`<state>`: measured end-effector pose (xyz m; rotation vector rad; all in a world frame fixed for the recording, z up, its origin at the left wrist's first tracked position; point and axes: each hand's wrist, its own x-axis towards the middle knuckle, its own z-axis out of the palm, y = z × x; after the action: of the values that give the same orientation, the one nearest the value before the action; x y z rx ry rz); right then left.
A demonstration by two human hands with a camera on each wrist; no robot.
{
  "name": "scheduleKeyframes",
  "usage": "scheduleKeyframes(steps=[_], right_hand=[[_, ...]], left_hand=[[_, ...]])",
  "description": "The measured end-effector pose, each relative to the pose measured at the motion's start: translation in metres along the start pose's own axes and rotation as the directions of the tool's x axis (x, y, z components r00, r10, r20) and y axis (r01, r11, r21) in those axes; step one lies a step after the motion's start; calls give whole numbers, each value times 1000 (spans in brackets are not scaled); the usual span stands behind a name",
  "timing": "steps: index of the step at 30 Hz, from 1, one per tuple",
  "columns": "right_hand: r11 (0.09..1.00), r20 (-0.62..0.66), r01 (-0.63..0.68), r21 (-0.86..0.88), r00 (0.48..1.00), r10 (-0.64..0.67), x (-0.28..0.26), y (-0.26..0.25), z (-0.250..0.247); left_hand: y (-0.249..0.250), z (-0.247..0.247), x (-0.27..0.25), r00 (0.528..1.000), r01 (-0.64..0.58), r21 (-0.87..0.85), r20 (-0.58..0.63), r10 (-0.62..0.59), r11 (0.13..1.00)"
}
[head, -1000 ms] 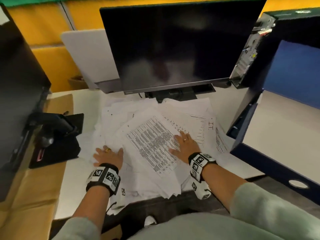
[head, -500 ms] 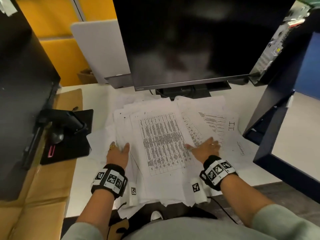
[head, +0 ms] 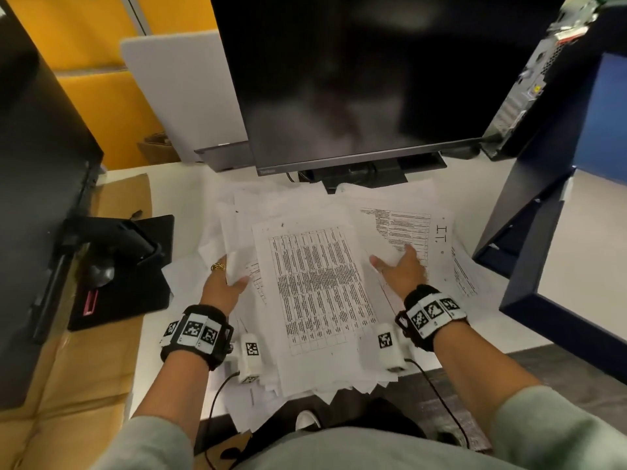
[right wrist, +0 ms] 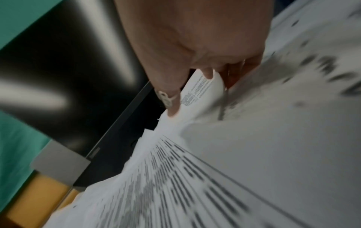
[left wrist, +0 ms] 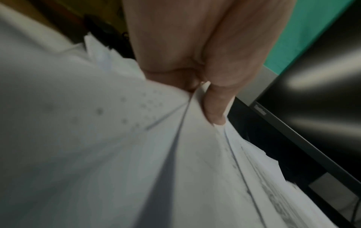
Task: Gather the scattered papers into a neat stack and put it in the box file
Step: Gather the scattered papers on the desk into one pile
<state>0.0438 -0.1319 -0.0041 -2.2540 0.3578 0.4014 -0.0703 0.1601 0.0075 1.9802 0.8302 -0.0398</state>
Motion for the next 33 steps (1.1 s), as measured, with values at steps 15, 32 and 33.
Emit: scheduleKeyframes(steps=[15, 32, 33], right_hand=[[922, -68, 376, 87, 926, -371, 9, -57, -40], [921, 164, 12, -389, 985, 56, 5, -9, 24], [924, 167, 21, -381, 985, 47, 2, -8, 28]], left_hand=[[-8, -18, 14, 945, 323, -520, 226, -237, 791], [1, 1, 8, 964, 232, -459, 228, -139, 858], [1, 3, 5, 961, 226, -467, 251, -117, 855]])
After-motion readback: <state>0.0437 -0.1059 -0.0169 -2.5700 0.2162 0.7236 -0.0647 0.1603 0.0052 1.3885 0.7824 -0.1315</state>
